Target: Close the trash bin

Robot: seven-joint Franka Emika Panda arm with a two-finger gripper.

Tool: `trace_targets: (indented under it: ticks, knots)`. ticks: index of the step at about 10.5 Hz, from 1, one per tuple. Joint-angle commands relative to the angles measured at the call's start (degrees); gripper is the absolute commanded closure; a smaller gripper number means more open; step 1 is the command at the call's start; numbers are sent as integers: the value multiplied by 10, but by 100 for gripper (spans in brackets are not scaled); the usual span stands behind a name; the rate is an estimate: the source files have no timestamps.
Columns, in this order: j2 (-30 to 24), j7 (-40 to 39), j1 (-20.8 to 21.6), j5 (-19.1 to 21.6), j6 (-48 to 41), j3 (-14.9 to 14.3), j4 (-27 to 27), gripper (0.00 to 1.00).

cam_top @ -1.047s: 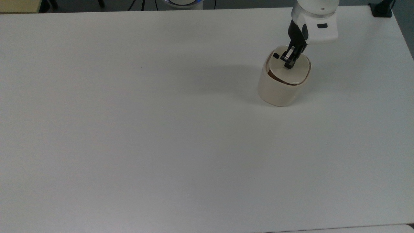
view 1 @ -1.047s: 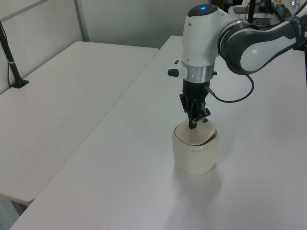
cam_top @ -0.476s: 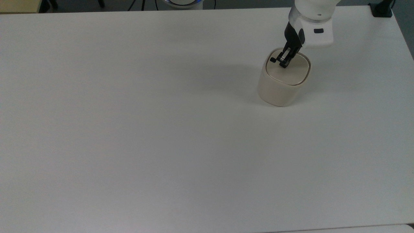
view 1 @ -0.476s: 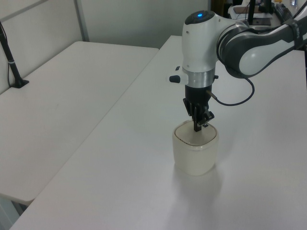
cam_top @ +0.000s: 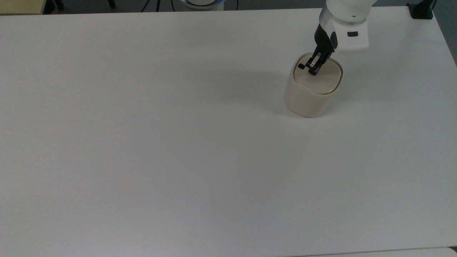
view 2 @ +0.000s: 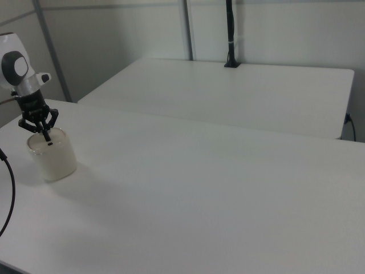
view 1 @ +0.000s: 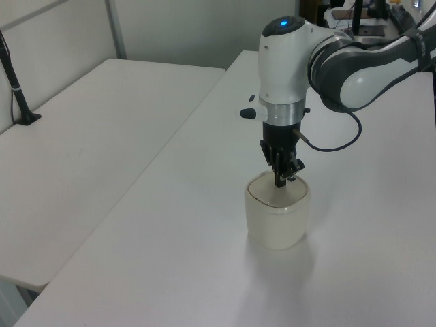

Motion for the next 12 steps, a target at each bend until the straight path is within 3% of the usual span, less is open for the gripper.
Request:
trace_targets:
  ticks: [1,6,12]
  knots:
    - [-10,3,-3,-10,-30,-3,4,100]
    - [-82,47,-70,-6,-98,-4,6,100]
    - [-184,189,-222,-4,-190,-3,-7,100]
